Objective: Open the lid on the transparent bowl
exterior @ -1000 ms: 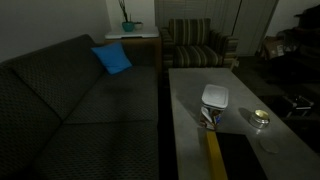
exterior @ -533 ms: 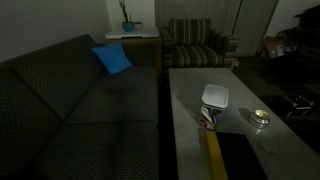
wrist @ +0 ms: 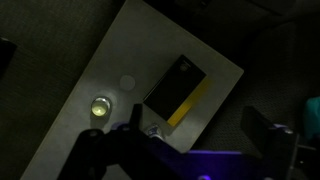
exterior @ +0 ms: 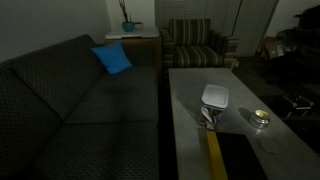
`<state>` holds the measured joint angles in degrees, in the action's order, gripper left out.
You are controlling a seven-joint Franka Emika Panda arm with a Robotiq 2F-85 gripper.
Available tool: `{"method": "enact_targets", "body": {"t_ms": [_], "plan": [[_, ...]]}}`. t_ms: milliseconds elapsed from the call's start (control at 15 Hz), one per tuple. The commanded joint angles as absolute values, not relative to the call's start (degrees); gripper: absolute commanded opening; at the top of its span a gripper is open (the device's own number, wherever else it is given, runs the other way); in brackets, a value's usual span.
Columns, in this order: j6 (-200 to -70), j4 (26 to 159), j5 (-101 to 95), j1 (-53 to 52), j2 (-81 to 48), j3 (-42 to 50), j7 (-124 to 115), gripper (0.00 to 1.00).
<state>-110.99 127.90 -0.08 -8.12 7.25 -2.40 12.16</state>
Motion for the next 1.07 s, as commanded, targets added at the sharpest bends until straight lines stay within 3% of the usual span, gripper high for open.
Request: {"method": "enact_targets", "body": {"t_ms": [0, 67, 400, 533, 800, 1000], "plan": [[-111.0, 120.0, 0.7, -7.0, -2.6, -3.4, 8.8, 1.0], [-111.6, 124.5, 0.0, -7.1, 2.4, -3.6, 9.9, 1.0], [-111.5, 123.4, -0.1, -7.1, 1.2, -3.7, 9.7, 1.0], [-118.0, 124.8, 1.4, -7.1, 0.8, -3.8, 7.9, 1.0], [-131.6, 122.9, 2.7, -7.2, -6.6, -4.1, 5.0, 1.0], [-132.1, 116.1, 3.9, -6.8, -15.7, -4.3, 3.6, 1.0]]}}
